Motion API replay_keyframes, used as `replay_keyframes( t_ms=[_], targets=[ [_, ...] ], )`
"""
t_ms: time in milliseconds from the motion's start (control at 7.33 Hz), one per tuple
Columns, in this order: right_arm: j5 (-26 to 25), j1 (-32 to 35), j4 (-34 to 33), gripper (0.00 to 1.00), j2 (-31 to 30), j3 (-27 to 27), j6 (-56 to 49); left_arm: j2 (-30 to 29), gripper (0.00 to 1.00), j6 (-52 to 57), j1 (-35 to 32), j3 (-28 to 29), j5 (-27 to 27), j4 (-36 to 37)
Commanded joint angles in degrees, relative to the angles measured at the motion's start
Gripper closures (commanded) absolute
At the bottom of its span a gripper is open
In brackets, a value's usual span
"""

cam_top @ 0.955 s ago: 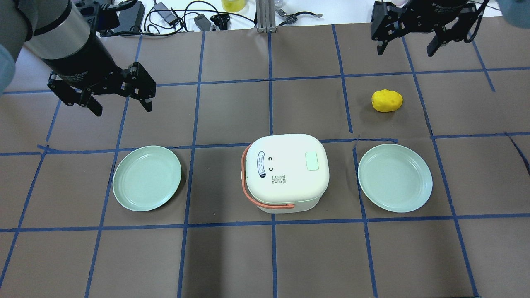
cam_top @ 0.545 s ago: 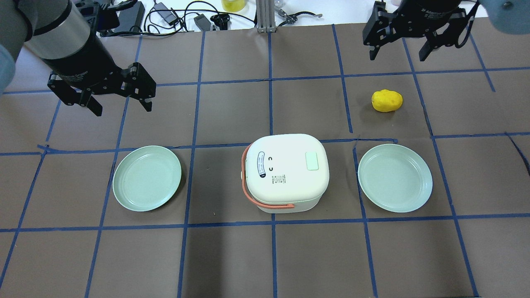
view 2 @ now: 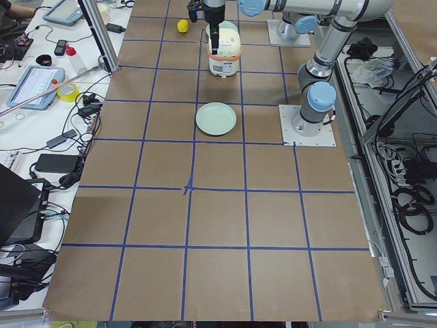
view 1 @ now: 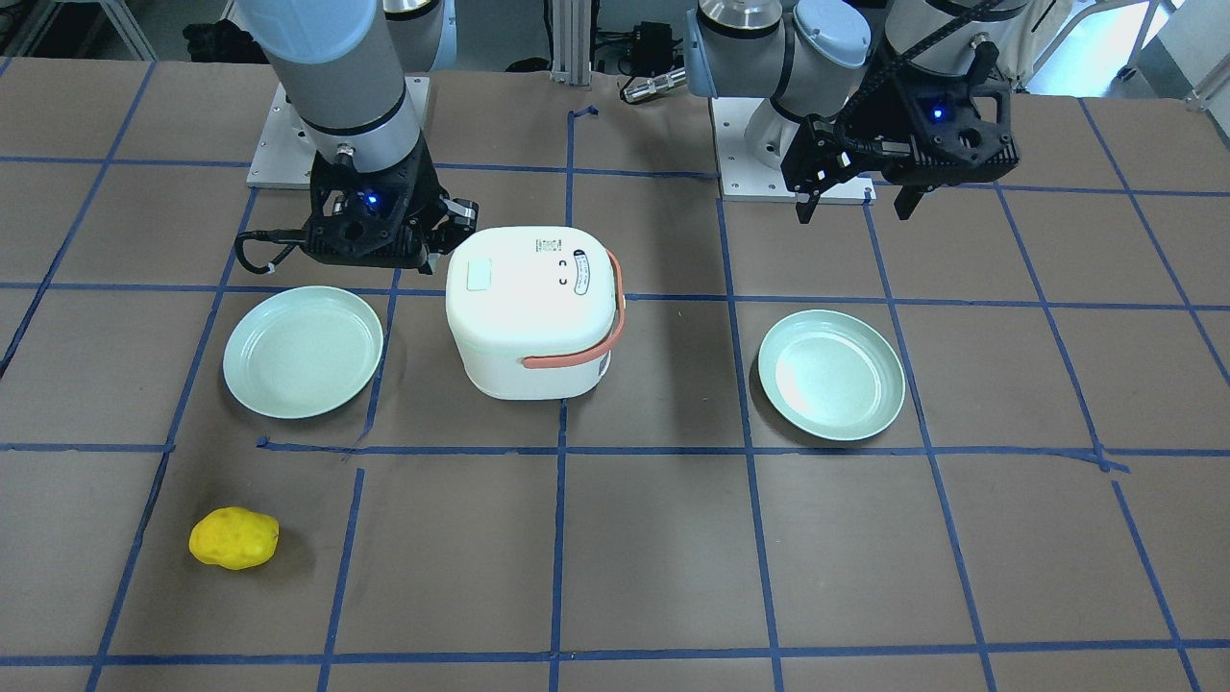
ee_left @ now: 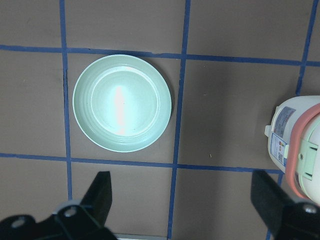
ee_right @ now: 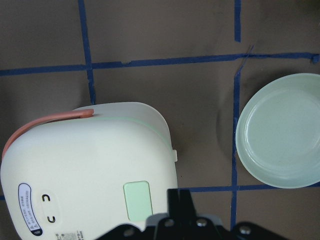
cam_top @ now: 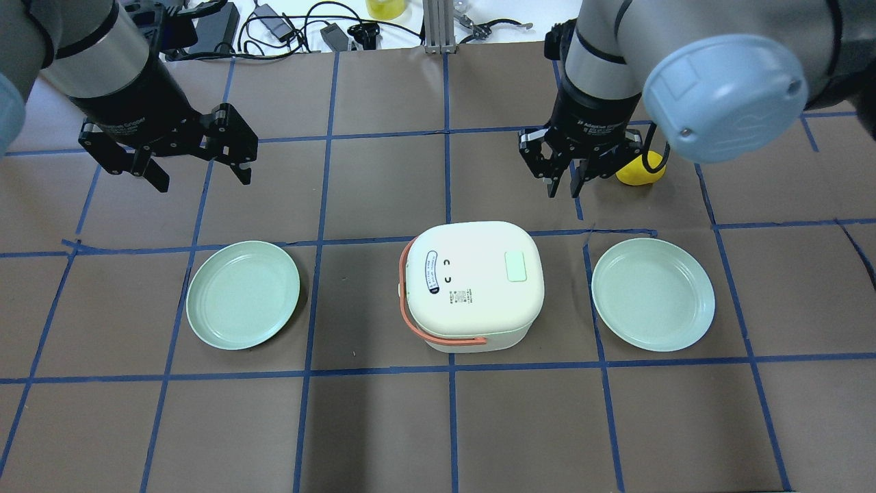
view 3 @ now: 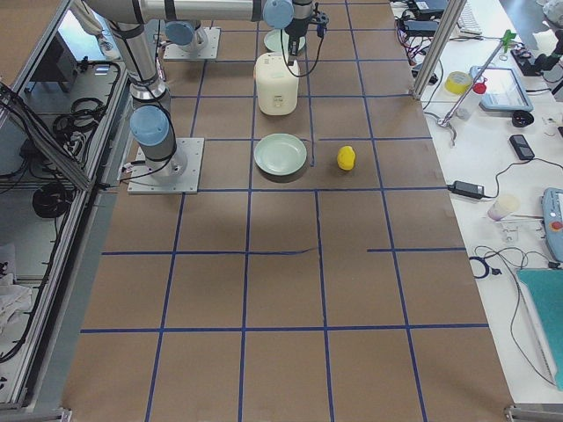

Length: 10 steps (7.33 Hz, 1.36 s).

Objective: Press rice cooker button
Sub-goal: 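Move the right gripper down toward the white rice cooker's lid, then press the rice cooker's lid button with the right gripper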

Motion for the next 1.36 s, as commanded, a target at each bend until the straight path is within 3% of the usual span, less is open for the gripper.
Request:
replay_keyframes(
  t_ms=[0,273,1227],
  targets=[
    [0.04,2.65,-2.51,1.0,0.0,4.03,2.77,0.0,0.0,0.02,0.0,0.0,0.0,0.0],
    [-0.05,4.14,-7.06,1.0,0.0,7.9,3.21,0.0,0.0,0.02,0.0,0.09,0.0,0.0],
    [-0.84,5.12,-10.08,1.0,0.09,9.94,3.3,0.0,0.0,0.02,0.0,0.0,0.0,0.0]
  ],
)
